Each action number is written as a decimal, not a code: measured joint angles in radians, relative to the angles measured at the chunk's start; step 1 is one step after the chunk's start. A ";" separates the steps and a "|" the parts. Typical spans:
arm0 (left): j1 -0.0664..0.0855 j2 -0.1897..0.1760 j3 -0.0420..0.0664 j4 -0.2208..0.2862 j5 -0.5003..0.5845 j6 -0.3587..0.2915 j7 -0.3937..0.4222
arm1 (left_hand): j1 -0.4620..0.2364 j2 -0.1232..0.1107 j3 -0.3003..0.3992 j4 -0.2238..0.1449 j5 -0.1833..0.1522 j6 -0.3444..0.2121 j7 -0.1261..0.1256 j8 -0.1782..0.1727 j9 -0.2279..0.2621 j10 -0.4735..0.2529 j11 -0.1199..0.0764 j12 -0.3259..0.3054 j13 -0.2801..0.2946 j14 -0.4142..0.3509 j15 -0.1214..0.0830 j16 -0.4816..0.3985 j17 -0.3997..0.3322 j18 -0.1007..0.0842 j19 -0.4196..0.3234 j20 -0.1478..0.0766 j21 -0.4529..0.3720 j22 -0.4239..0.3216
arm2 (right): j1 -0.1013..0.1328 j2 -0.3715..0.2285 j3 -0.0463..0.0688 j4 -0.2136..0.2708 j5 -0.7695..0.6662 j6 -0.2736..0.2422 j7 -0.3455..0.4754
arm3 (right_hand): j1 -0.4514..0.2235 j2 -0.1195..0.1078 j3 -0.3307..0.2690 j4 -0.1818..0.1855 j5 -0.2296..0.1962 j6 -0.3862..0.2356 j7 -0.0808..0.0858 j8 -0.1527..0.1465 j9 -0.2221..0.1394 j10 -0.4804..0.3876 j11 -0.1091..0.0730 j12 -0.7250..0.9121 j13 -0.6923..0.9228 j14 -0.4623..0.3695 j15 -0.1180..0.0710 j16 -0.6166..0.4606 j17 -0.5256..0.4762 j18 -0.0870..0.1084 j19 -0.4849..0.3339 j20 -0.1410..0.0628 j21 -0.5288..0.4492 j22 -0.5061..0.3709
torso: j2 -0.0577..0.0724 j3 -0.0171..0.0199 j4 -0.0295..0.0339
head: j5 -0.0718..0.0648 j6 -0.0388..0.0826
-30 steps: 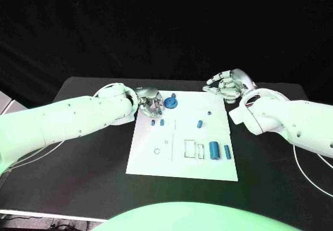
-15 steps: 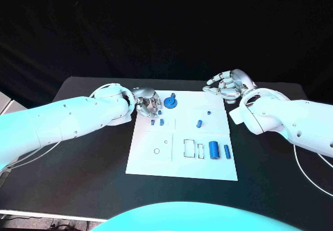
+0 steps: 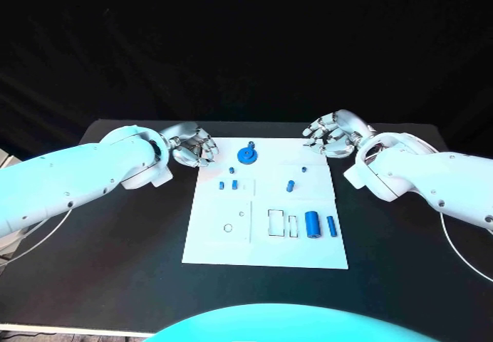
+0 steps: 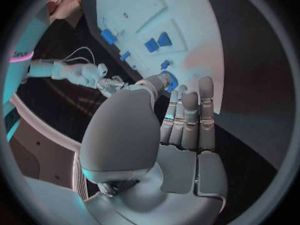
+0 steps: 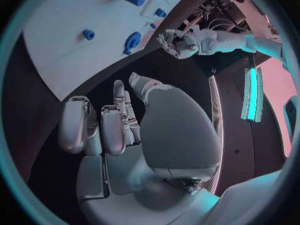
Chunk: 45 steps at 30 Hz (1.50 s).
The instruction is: Assemble the parts on the task board
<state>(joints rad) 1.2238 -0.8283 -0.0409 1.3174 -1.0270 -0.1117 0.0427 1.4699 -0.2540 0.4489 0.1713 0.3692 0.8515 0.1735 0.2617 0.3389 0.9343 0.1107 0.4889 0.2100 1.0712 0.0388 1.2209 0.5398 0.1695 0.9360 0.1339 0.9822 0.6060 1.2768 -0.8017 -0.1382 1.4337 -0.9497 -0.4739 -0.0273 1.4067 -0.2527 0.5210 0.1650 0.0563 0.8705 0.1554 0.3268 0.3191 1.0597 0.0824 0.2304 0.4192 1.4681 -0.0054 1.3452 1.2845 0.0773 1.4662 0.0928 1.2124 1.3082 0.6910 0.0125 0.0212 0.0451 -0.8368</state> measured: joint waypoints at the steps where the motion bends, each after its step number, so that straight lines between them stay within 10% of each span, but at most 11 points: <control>1: 0.000 -0.011 0.001 0.006 0.047 -0.001 0.017 | -0.002 0.002 0.001 0.001 0.000 0.003 0.003 0.002 0.001 -0.009 0.007 0.000 0.000 -0.022 0.004 -0.019 -0.018 0.000 -0.011 0.003 -0.012 -0.006 | 0.000 -0.003 0.000 0.000 -0.032 0.018 -0.001 | 0.003 -0.005 0.006 -0.006 0.000 0.006 -0.002 -0.002 0.000 0.000 0.000 -0.018 -0.022 0.000 0.000 0.000 -0.002 0.000 0.000 0.000 0.006 0.000 | 0.000 -0.0001 0.0002 | -0.004 0.002; 16: -0.001 -0.130 0.004 0.141 0.713 0.041 0.257 | -0.030 0.007 -0.016 0.014 -0.009 0.003 0.011 0.002 0.001 -0.043 0.016 -0.007 -0.017 -0.071 0.015 -0.114 -0.072 0.000 -0.030 0.014 -0.099 -0.060 | -0.020 -0.016 -0.007 0.018 -0.550 0.186 -0.088 | -0.004 -0.024 -0.002 -0.032 0.000 0.041 -0.023 -0.018 -0.003 -0.007 0.000 -0.082 -0.112 -0.004 0.003 -0.006 -0.025 0.000 0.000 0.000 -0.002 0.000 | 0.001 -0.0010 0.0005 | -0.060 0.032; 31: -0.001 -0.142 0.003 0.174 0.823 0.051 0.307 | -0.030 0.008 -0.021 0.010 -0.023 0.003 0.010 0.002 0.001 -0.045 0.018 -0.013 -0.022 -0.071 0.015 -0.117 -0.073 0.000 -0.026 0.018 -0.111 -0.070 | -0.028 0.021 -0.013 0.015 -0.693 0.213 -0.156 | -0.005 -0.022 -0.002 -0.031 0.000 0.048 -0.042 -0.029 -0.004 0.011 -0.021 -0.097 -0.150 0.000 0.000 -0.014 -0.046 0.000 0.000 0.000 0.005 0.000 | 0.001 -0.0020 0.0022 | -0.058 0.031; 45: -0.001 -0.140 0.003 0.176 0.837 0.051 0.314 | -0.030 0.008 -0.021 0.009 -0.023 0.003 0.010 0.002 0.002 -0.046 0.020 -0.013 -0.023 -0.071 0.015 -0.117 -0.074 0.000 -0.026 0.018 -0.112 -0.072 | -0.044 0.048 -0.011 -0.010 -0.698 0.215 -0.168 | -0.021 0.039 0.085 -0.041 0.000 0.130 -0.048 -0.021 0.014 0.109 -0.030 -0.112 -0.204 -0.003 -0.011 -0.014 -0.052 0.000 0.000 -0.007 0.013 -0.001 | 0.001 -0.0004 0.0034 | -0.051 0.023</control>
<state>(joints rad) 1.2223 -0.9686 -0.0377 1.4937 -0.1901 -0.0608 0.3569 1.4404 -0.2464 0.4277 0.1807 0.3460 0.8544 0.1839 0.2639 0.3407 0.8881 0.1305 0.4762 0.1875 1.0004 0.0539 1.1035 0.4656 0.1695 0.9098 0.1521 0.8703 0.5342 1.2330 -0.7538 -0.1489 1.4239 -1.6478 -0.2594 -0.1948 1.3861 -0.2133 0.6060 0.1240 0.0563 1.0005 0.1071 0.3056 0.3335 1.1688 0.0519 0.1183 0.2156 1.4648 -0.0165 1.3313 1.2324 0.0773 1.4662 0.0859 1.2257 1.3076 0.6917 0.0121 0.0245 -0.0055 -0.8135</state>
